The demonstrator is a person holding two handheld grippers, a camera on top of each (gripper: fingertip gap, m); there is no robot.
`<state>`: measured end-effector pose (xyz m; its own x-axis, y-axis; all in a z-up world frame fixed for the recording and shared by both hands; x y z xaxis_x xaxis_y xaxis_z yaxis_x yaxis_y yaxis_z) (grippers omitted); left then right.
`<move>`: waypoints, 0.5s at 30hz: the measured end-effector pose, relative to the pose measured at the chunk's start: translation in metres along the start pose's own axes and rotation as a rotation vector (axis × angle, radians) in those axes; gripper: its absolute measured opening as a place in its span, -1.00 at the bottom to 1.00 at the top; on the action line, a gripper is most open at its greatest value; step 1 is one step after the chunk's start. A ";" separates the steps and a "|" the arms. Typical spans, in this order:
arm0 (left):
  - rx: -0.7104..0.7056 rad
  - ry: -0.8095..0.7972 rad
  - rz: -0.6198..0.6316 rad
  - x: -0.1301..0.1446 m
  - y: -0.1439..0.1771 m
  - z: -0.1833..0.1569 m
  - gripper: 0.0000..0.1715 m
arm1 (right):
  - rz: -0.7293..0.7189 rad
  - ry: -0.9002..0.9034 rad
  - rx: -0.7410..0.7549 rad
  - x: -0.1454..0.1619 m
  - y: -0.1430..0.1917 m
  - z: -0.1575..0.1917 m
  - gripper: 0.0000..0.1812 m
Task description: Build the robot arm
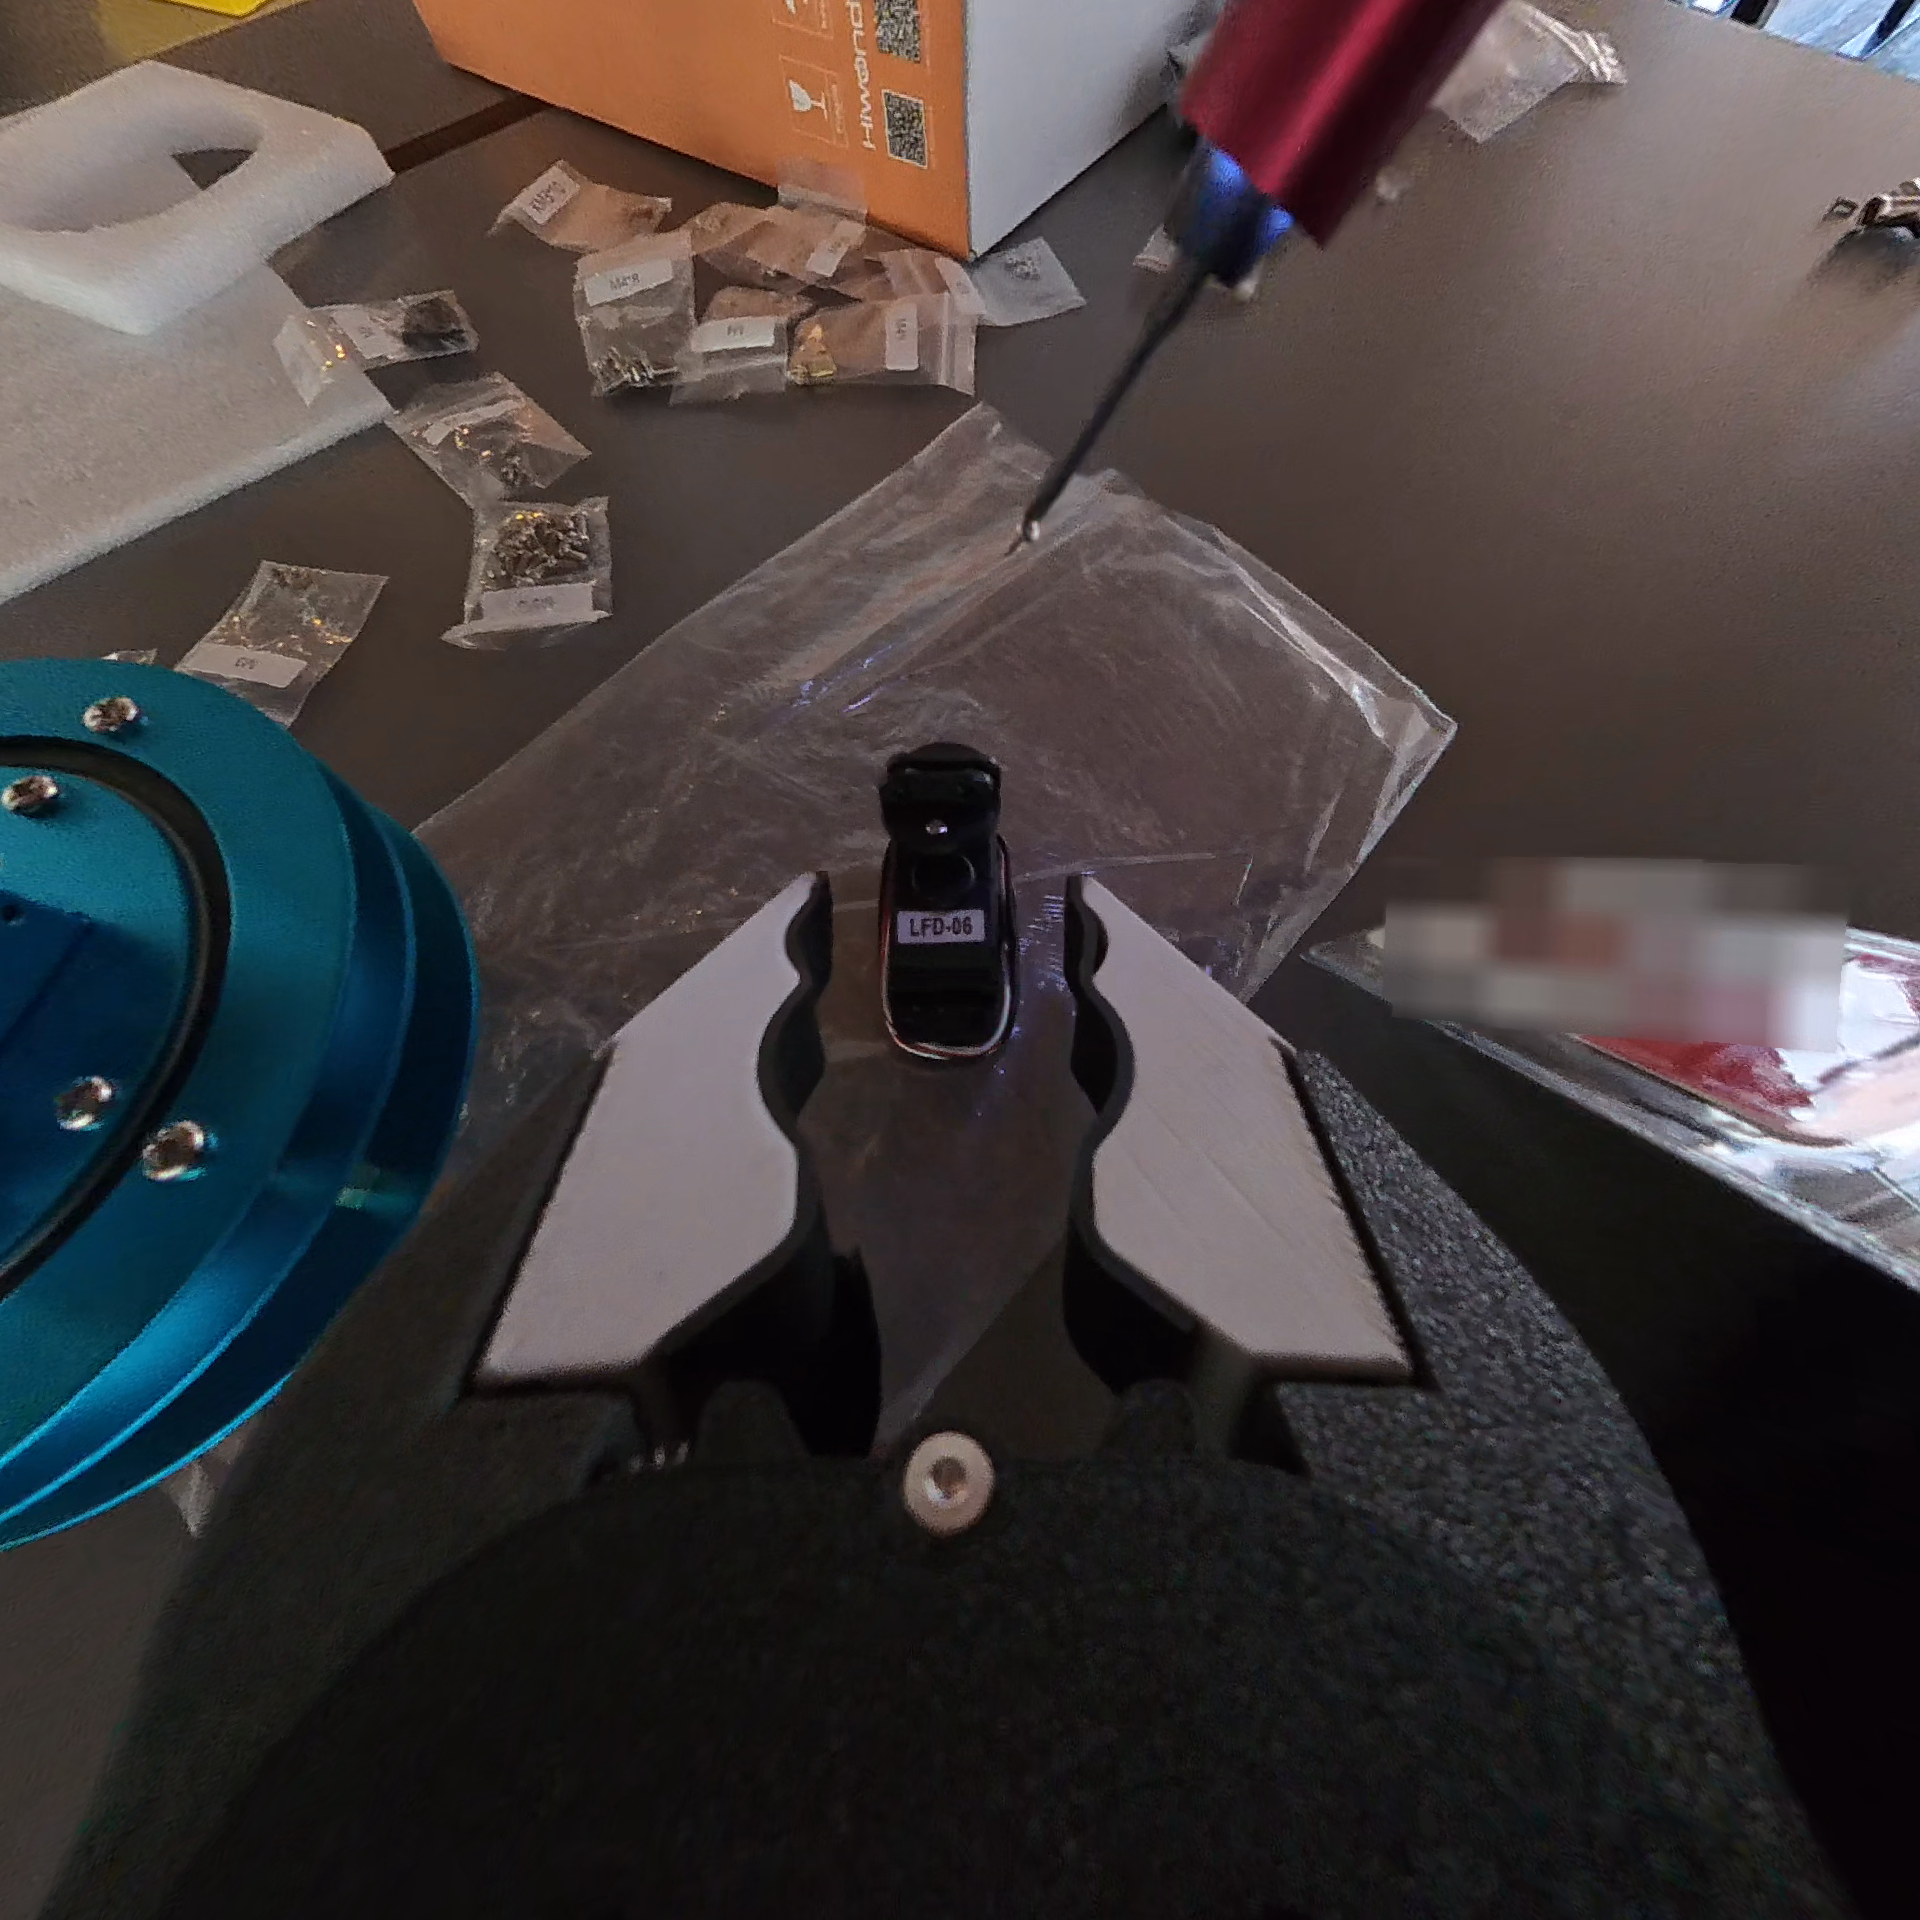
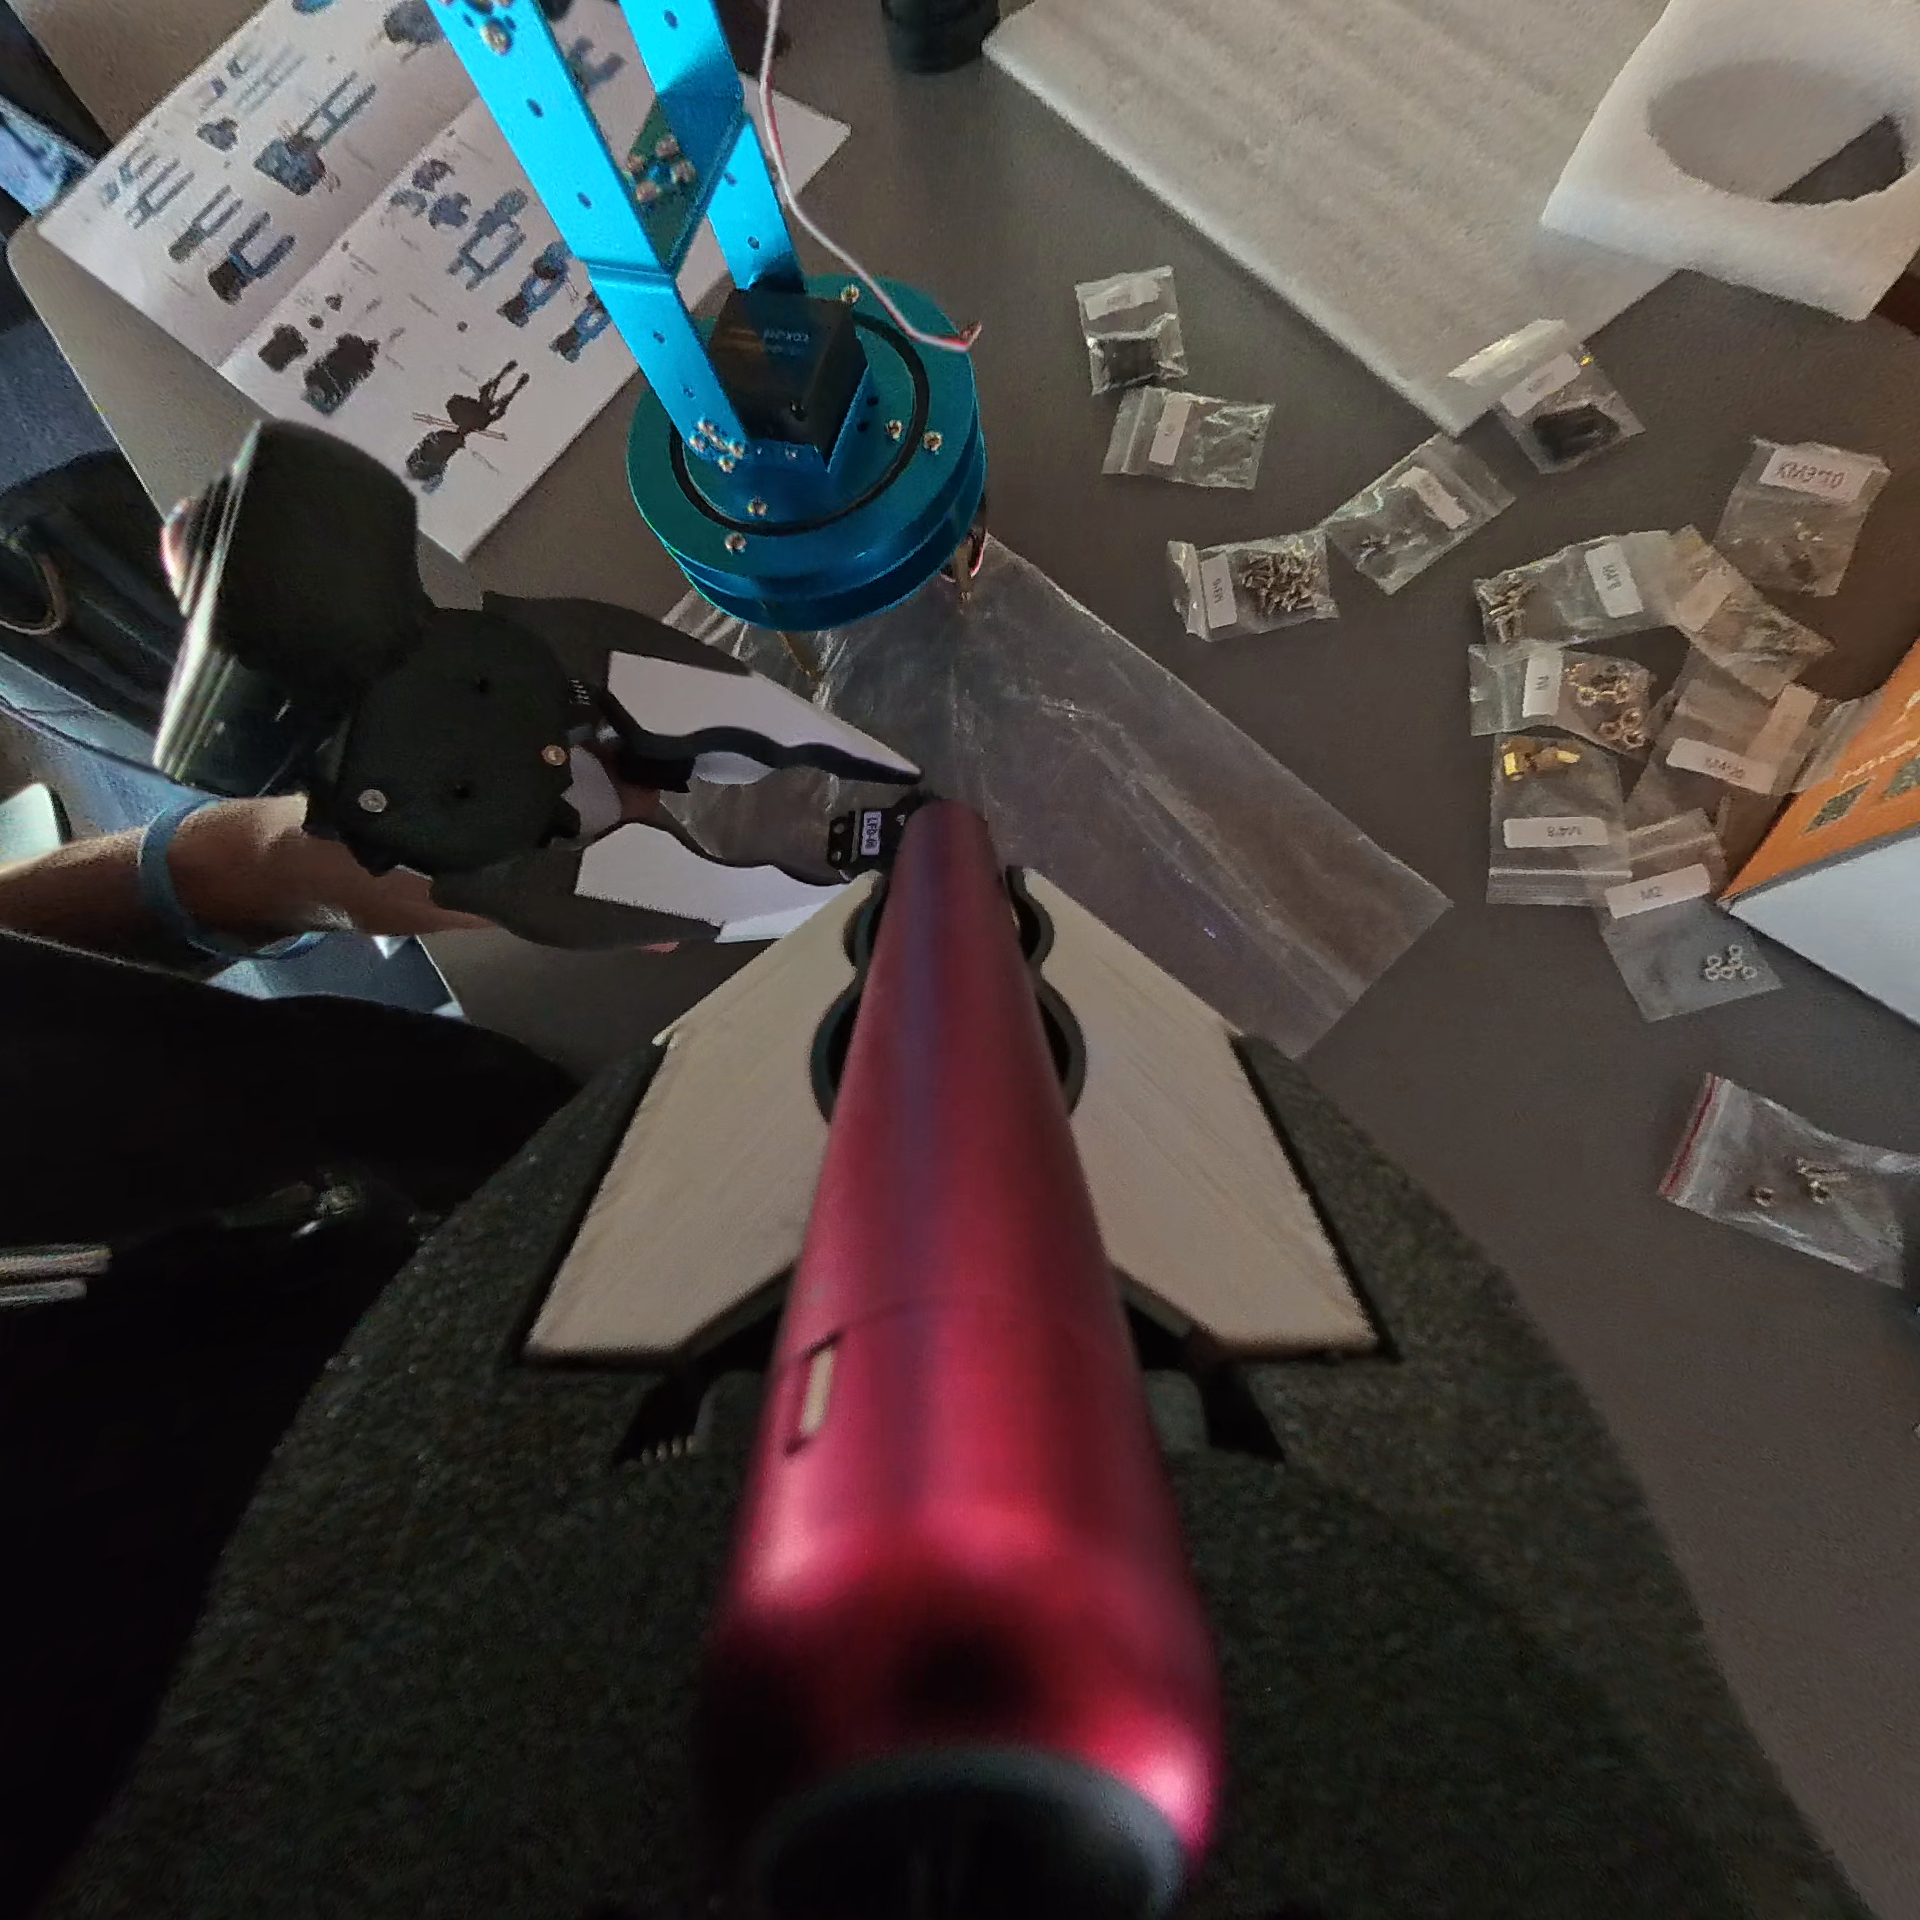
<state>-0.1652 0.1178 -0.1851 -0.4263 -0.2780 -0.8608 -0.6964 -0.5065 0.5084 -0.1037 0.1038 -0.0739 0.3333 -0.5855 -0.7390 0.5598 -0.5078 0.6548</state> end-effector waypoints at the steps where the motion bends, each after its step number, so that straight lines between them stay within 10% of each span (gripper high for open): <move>1: 0.007 -0.003 -0.001 0.000 -0.001 0.000 -0.49 | 0.025 0.002 -0.006 -0.001 -0.002 0.000 -0.74; 15: 0.043 0.028 0.046 0.007 -0.007 0.000 -0.56 | 0.229 0.084 -0.058 -0.002 -0.030 0.003 -0.75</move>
<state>-0.1630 0.1195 -0.1946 -0.4423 -0.3232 -0.8366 -0.7011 -0.4571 0.5473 -0.1233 0.1181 -0.0914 0.5168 -0.6256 -0.5843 0.5045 -0.3289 0.7983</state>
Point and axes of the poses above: each gripper's, where its closed fingertips meet, y back along the fingers, x out of its underside, z = x × y across the jaws, the point moved 1 cm from there along y, back along the fingers, and after that the axes turned 3 degrees about -z, right-handed, at the moved point
